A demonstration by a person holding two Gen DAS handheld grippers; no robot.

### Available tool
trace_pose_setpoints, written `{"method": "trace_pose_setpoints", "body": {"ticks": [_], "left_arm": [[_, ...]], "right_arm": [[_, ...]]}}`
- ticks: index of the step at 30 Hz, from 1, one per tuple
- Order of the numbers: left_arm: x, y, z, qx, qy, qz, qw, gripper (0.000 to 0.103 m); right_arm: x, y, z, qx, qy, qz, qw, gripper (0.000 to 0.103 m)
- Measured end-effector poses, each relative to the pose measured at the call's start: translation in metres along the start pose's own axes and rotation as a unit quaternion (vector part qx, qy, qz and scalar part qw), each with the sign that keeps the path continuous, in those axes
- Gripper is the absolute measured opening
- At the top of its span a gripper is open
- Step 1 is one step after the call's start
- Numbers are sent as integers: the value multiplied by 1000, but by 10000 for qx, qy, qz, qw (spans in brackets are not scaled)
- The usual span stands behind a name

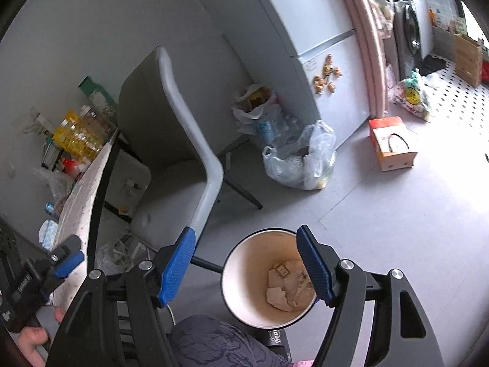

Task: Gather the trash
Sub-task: 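Move both grippers back over the table, then grasp the blue-and-white wet-wipe packet with the left gripper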

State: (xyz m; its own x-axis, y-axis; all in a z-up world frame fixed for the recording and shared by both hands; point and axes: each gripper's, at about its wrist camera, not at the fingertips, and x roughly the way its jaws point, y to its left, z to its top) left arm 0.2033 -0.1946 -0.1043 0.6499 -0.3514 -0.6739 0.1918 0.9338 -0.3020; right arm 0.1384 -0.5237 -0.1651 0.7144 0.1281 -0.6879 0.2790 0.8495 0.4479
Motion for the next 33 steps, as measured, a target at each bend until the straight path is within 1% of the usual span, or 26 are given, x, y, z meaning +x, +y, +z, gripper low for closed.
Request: {"method": "trace_pose_setpoints", "body": {"ticks": [5,9,12,15,18,25,29,33], "left_arm": [[-39,51,12,-499,-356,390,9974,97],[-66,91,15,-827,-568,664,9927,97],[-81,120,15,-1042,-724,834,9884,97],[-94,146,15,-1141,-834,1151,9832,97],[-108,177,12,-1353,-921,1527,9746,97],[-122,236,3,-1664,-740,2041,9619,97],[-124,257,-6,-1826,-644,2217,9557,97],[-120,268,-10,-1788,-507,2384,9532,97]], "right_arm": [[4,38,-2,-287,42,239,9993,73],[5,73,-5,-538,71,455,9975,78],[7,103,-9,-753,83,603,9953,81],[8,131,-14,-939,105,736,9928,85],[9,158,-19,-1106,149,866,9900,86],[14,206,-27,-1383,188,1089,9842,86],[17,229,-36,-1529,256,1211,9805,86],[19,252,-44,-1677,319,1309,9766,86]]}}
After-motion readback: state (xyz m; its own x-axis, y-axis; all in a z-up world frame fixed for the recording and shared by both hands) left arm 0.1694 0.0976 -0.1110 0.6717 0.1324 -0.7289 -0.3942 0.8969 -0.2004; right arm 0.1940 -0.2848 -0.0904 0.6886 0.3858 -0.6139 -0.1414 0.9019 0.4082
